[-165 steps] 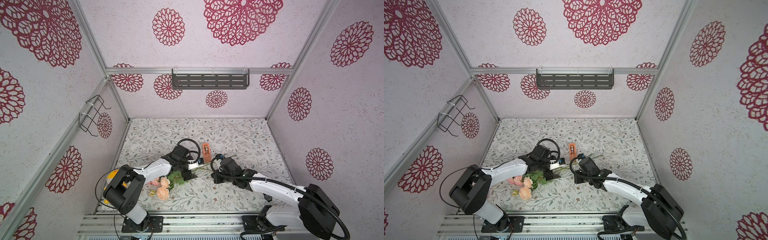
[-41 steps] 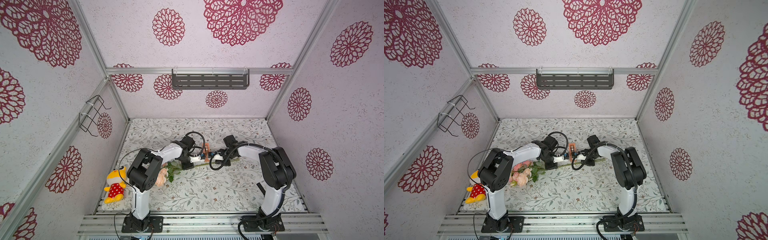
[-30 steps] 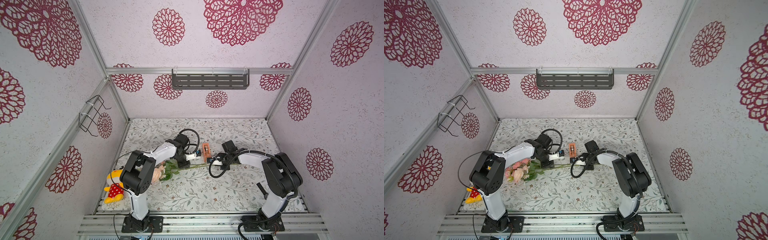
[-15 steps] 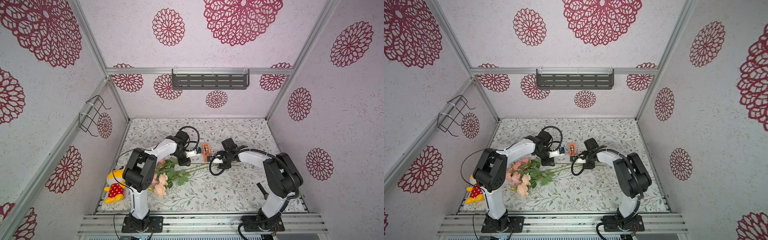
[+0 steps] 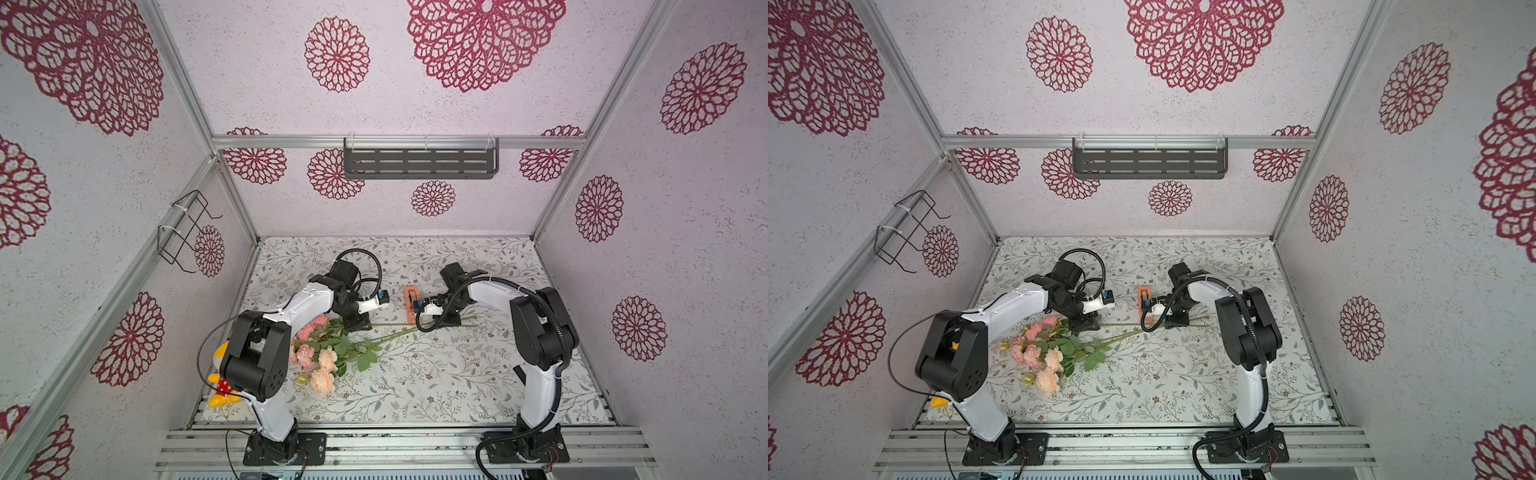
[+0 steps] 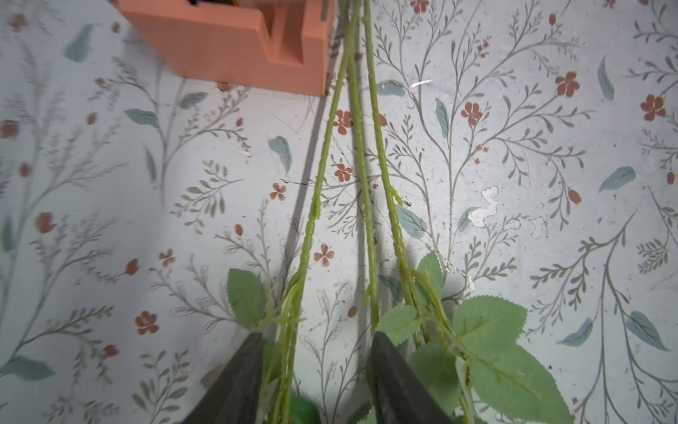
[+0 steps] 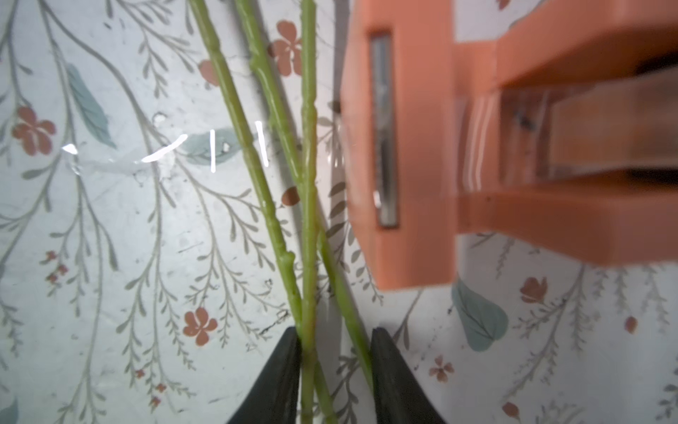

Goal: Wrap bouquets with tape
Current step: Wrap the tape around the bouquet.

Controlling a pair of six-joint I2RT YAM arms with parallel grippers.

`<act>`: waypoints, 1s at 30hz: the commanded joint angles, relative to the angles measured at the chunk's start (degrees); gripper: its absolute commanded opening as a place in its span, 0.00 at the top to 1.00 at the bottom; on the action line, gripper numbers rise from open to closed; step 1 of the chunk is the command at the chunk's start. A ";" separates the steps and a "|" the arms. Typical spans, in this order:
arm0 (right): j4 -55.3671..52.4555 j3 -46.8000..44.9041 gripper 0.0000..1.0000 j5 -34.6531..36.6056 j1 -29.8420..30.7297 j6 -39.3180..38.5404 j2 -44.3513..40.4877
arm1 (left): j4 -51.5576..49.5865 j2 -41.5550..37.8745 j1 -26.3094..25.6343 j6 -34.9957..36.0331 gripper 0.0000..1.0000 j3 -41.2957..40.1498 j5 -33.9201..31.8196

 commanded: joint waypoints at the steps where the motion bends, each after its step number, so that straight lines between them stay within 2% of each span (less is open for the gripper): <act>1: -6.96 -1.94 0.73 5.06 -0.42 -0.40 3.59 | 6.52 -4.13 1.12 2.02 0.43 -1.98 4.23; 3: -7.03 -2.25 0.85 6.64 -0.39 0.47 3.52 | 10.26 -6.28 0.51 1.47 0.30 -4.41 5.75; 6: -5.19 -5.43 0.89 10.68 -0.21 2.35 1.73 | 16.94 -8.06 -3.12 1.83 0.11 -8.91 4.56; 7: -3.05 -7.26 0.93 11.61 -0.18 3.07 0.37 | 17.93 -7.63 -4.28 2.04 0.06 -9.61 4.12; 9: 2.08 -11.71 1.00 10.95 -0.07 3.18 -3.19 | 18.12 -5.57 -5.25 1.11 0.03 -9.42 5.19; 11: 9.66 -16.75 1.00 10.01 0.21 3.64 -7.84 | 17.92 -3.41 -5.92 1.14 0.00 -9.09 5.99; 18: 32.37 -30.62 1.00 12.52 3.15 3.30 -16.67 | 15.21 4.34 -8.15 3.34 0.02 -4.22 3.24; 23: 40.90 -35.50 1.00 13.69 6.01 2.65 -19.49 | 12.52 9.98 -10.08 4.17 0.01 -0.65 2.01; 28: 44.93 -37.90 1.00 9.40 5.65 4.70 -22.54 | 6.23 13.71 -10.86 6.25 0.15 3.21 -0.16; 30: 45.29 -38.21 1.00 8.81 5.60 4.44 -22.90 | 6.05 13.35 -10.92 6.84 0.17 2.90 0.06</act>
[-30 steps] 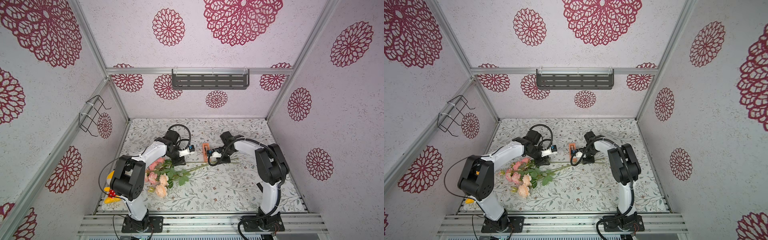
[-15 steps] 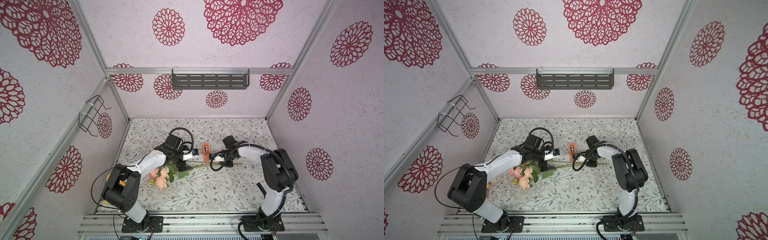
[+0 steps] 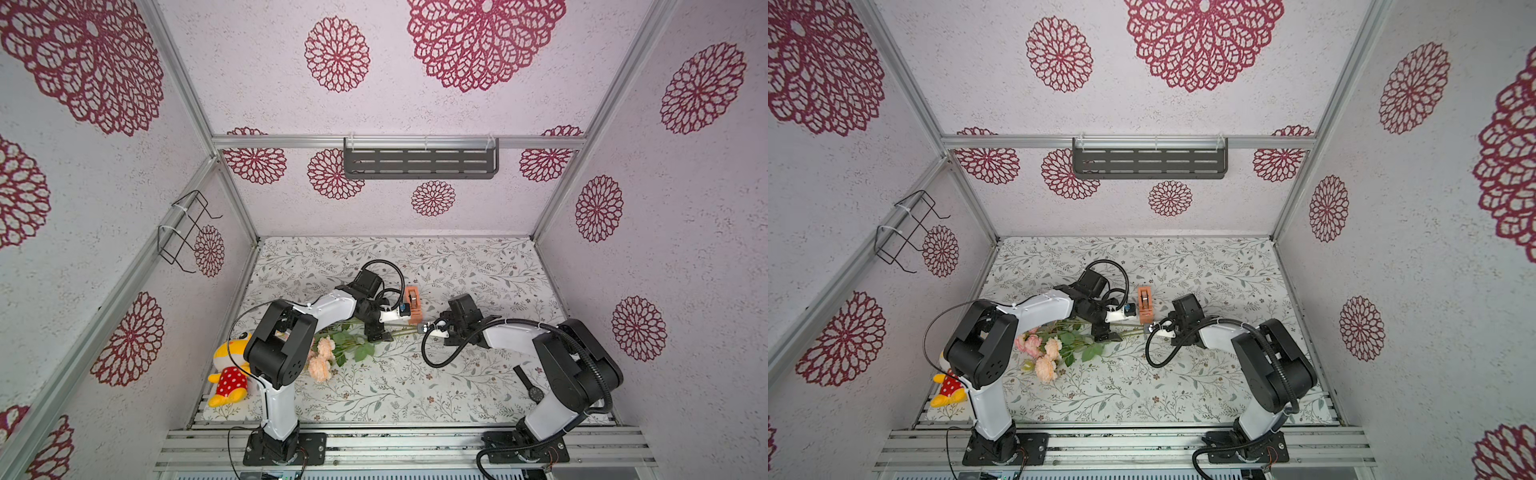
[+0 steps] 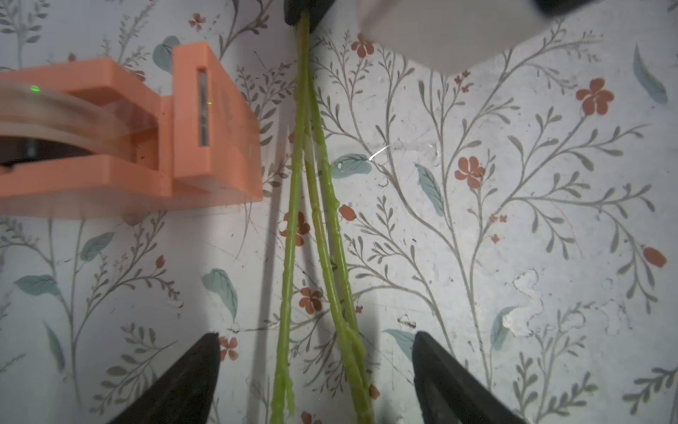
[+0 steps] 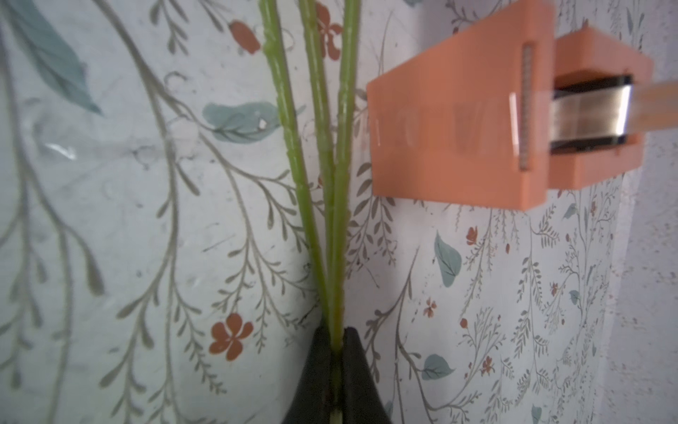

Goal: Wrap bouquets with tape
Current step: Wrap the tape around the bouquet.

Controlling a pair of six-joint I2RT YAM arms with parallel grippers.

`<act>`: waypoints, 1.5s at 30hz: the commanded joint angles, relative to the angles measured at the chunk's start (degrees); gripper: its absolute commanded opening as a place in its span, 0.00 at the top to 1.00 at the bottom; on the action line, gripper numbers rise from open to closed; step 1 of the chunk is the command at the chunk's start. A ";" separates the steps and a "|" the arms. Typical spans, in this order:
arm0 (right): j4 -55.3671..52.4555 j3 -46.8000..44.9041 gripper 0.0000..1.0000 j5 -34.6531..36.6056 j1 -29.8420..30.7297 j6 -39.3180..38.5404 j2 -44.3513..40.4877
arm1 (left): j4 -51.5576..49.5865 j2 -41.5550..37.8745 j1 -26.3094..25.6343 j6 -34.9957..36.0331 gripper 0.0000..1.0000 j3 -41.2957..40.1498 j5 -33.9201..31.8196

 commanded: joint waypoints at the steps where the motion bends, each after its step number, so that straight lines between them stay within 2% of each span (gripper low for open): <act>1: 0.38 -0.73 1.00 -2.67 -0.08 0.75 -1.58 | -3.71 -0.19 -0.37 3.20 0.16 0.52 -0.08; 5: 2.53 -2.54 1.00 -3.48 -0.24 0.75 -3.27 | -5.87 1.52 -2.23 4.46 0.16 1.83 -5.89; 10: 3.46 -4.31 1.00 -5.27 -0.36 0.83 -6.64 | -13.58 7.98 -2.74 4.74 0.20 7.36 -14.02; 15: 3.38 -4.36 1.00 -6.25 -0.28 0.75 -8.34 | -14.65 9.63 -3.64 4.58 0.30 8.12 -15.35; 19: 1.13 -3.60 1.00 -6.21 -0.27 0.15 -8.28 | -15.41 10.30 -3.73 3.92 0.47 8.77 -16.71; 21: -0.59 -3.14 1.00 -5.37 -0.25 -0.33 -7.89 | -16.61 10.75 -3.73 4.07 0.59 9.49 -16.49; 24: -3.83 -2.40 1.00 -5.36 -0.27 -0.36 -7.73 | -17.05 11.02 -3.78 3.65 0.70 9.88 -16.57; 26: -5.09 -2.09 1.00 -5.33 -0.29 -0.46 -7.46 | -17.14 10.71 -3.69 3.60 0.85 9.79 -16.07; 29: -5.12 -1.81 1.00 -4.56 0.00 0.02 -7.03 | -17.24 9.85 -3.78 3.48 0.96 9.74 -15.39; 30: -4.18 -2.13 0.98 -4.41 0.34 0.24 -7.19 | -17.09 9.42 -3.73 3.52 0.98 9.47 -14.97; 31: -2.98 -2.61 0.92 -3.65 0.89 0.21 -7.46 | -16.91 8.79 -3.75 3.77 1.00 9.13 -14.64; 33: -0.37 -3.75 0.84 -1.40 2.14 0.10 -8.29 | -16.91 8.01 -3.73 3.90 1.00 8.78 -14.32; 36: -0.10 -3.13 0.64 -2.57 2.16 0.78 -8.29 | -17.49 7.81 -3.73 3.56 1.00 9.05 -14.12; 40: -7.13 1.07 0.52 -5.47 2.34 1.48 -6.63 | -18.96 7.37 -3.73 3.27 1.00 9.64 -13.90; 45: -11.31 3.75 0.52 -7.40 2.36 1.16 -3.23 | -19.99 5.20 -3.73 2.77 1.00 10.55 -11.79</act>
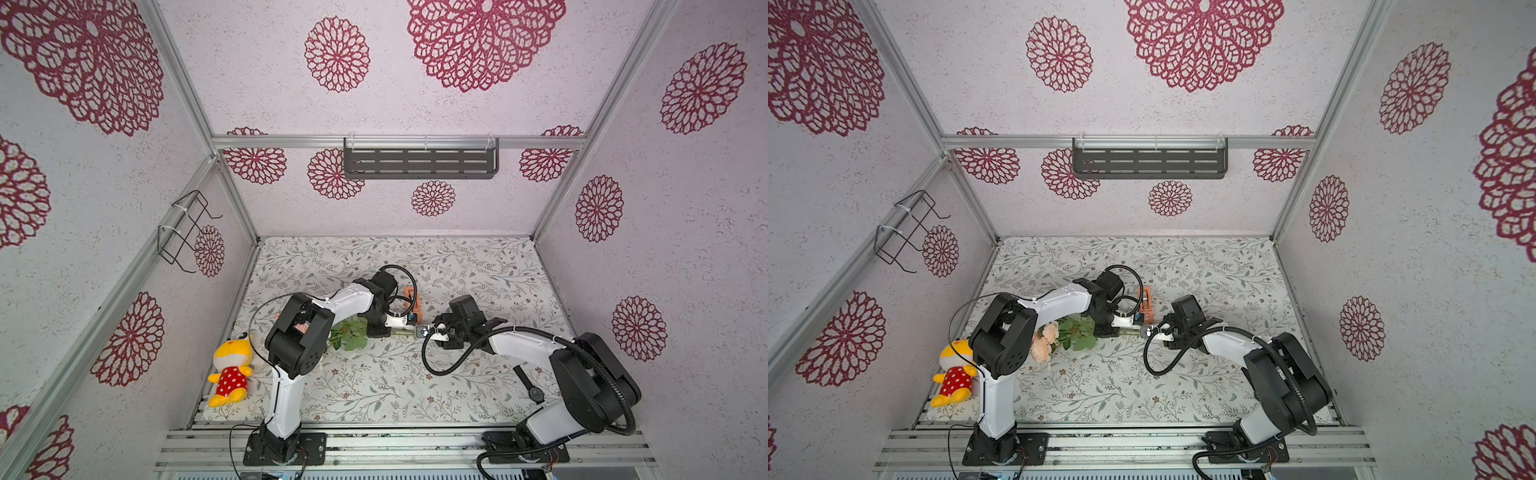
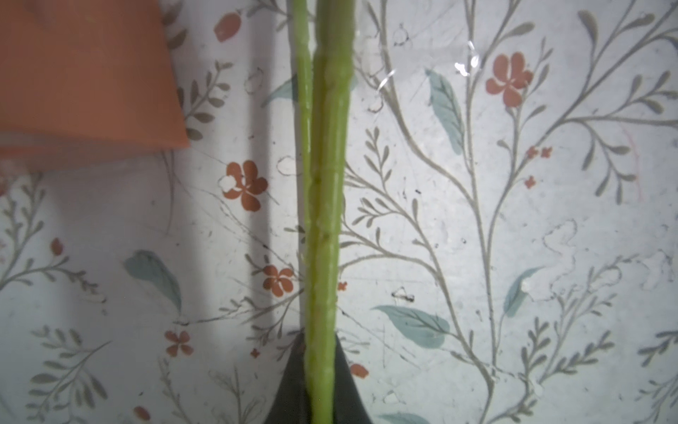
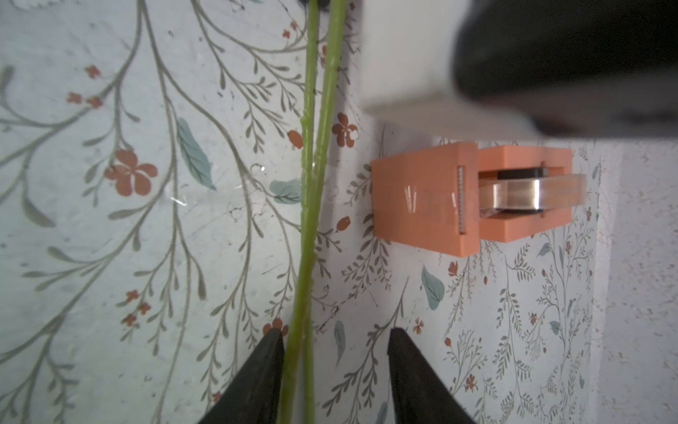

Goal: Wrap bouquets with tape
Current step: Wrap the tape around the bouquet.

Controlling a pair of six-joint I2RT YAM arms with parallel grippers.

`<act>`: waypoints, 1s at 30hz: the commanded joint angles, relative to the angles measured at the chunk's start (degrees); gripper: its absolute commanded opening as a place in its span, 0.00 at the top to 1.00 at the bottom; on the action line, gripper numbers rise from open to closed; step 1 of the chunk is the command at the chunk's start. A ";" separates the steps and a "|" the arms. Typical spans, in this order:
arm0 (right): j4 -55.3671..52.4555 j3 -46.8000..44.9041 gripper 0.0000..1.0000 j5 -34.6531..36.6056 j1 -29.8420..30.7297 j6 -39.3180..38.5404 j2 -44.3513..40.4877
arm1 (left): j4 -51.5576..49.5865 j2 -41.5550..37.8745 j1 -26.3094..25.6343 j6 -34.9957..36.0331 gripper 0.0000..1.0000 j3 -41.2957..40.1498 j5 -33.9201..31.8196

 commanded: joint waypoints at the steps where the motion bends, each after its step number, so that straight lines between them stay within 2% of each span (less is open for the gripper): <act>1: -5.79 2.48 0.52 -3.38 0.16 0.23 2.34 | -4.13 -2.04 0.14 0.96 1.00 -0.06 0.92; 5: -8.69 4.48 0.58 -4.28 0.15 0.21 5.14 | -7.06 -1.47 0.31 -0.16 1.00 2.33 1.39; 13: -7.49 4.28 0.60 -4.65 0.02 -0.25 6.20 | -5.93 -7.09 1.32 -0.54 1.00 2.50 8.31; 17: -7.03 4.51 0.61 -5.55 0.05 -0.30 6.56 | -5.45 -8.10 1.75 -0.42 1.00 2.21 9.53; 21: -2.15 2.36 0.82 -3.88 0.13 0.57 5.17 | -5.90 -7.68 1.93 -0.15 1.00 2.32 10.86; 23: 0.26 1.35 0.96 -3.75 0.42 1.01 3.78 | -7.42 -6.72 1.90 -0.97 1.00 3.77 10.97; 24: 0.71 1.14 1.00 -3.65 0.50 0.98 3.35 | -8.26 -6.33 1.92 -1.26 1.00 4.51 11.46; 27: 0.73 0.67 1.00 -2.72 0.50 0.24 2.34 | -9.83 -5.97 2.22 -2.44 0.99 5.76 12.74; 28: 1.41 0.02 1.00 -2.50 0.50 -0.13 1.73 | -10.12 -6.17 2.42 -2.68 0.95 5.76 13.34; 29: 2.51 -0.94 1.00 -2.31 0.50 -0.41 1.24 | -10.47 -6.39 2.72 -2.75 0.83 5.76 13.88; 30: 3.81 -1.68 1.00 -2.15 0.47 -0.55 0.76 | -10.51 -6.55 3.13 -3.39 0.77 5.84 14.27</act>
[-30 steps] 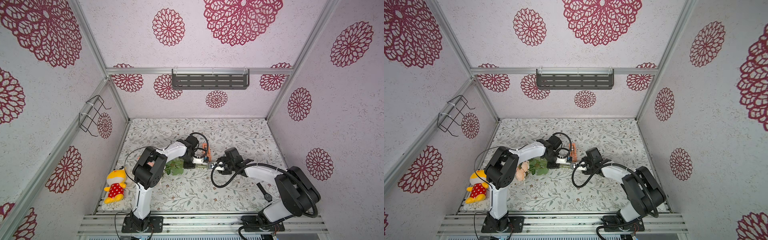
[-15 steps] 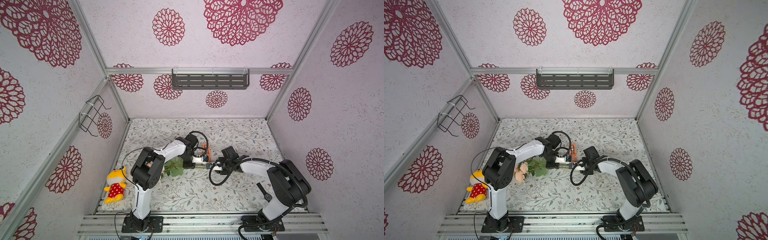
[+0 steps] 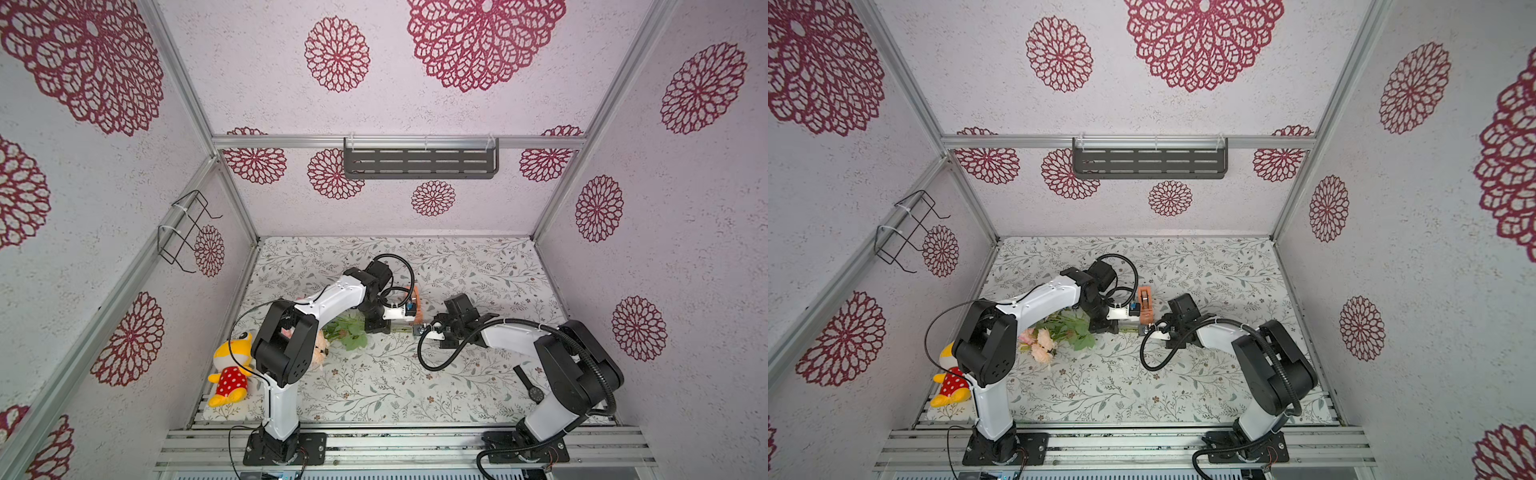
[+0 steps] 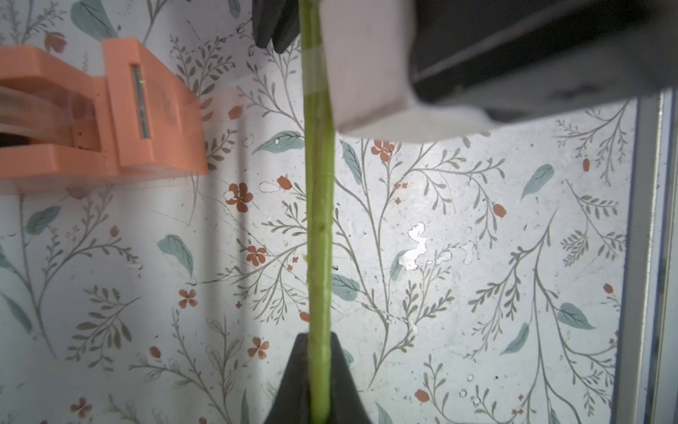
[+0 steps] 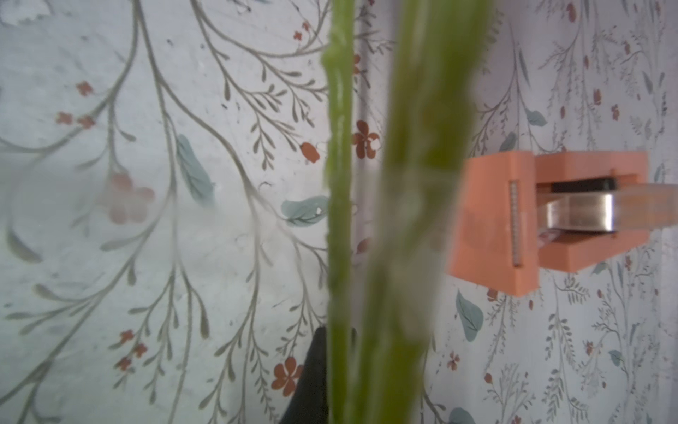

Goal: Wrap bouquets with tape
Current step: Wrap the tape around the bouquet.

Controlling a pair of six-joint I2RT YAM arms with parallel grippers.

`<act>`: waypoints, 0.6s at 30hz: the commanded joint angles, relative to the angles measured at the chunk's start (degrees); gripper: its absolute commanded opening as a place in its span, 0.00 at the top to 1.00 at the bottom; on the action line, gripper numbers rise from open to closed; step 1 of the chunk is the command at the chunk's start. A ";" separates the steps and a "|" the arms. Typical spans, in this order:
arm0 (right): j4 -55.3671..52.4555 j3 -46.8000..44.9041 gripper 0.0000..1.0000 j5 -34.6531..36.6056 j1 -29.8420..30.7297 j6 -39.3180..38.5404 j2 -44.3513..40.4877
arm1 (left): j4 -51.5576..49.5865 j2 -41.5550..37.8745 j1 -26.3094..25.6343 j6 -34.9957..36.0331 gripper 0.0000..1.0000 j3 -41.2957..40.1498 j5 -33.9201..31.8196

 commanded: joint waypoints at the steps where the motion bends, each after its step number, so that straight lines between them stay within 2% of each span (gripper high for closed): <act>1: 3.57 -2.56 1.00 0.48 0.44 -1.84 -2.99 | -1.23 -0.62 1.81 -0.94 0.70 2.12 5.48; 2: 5.40 -3.36 1.00 0.98 0.44 -1.81 -3.52 | -2.16 -0.71 2.37 -0.88 0.62 2.64 6.76; 5: 9.84 -4.99 1.00 1.35 0.53 -2.01 -4.84 | -3.69 -1.32 4.14 -0.75 0.46 3.06 9.22; 9: 10.25 -4.86 1.00 0.87 0.53 -2.72 -6.21 | -4.15 -2.58 6.22 -0.99 0.38 2.67 10.67; 13: 9.64 -4.38 1.00 1.46 0.54 -3.63 -6.23 | -4.33 -5.06 8.46 0.24 0.27 3.74 16.31; 14: 9.95 -4.41 1.00 1.44 0.58 -3.66 -6.27 | -3.01 -5.64 8.81 0.55 0.18 3.84 17.96; 15: 10.24 -4.48 1.00 1.52 0.53 -3.93 -6.19 | -1.10 -5.78 8.70 -0.19 0.02 3.84 18.24; 18: 11.91 -5.09 1.00 3.06 0.55 -4.57 -6.21 | 1.32 -4.59 5.42 -0.76 0.02 3.72 13.14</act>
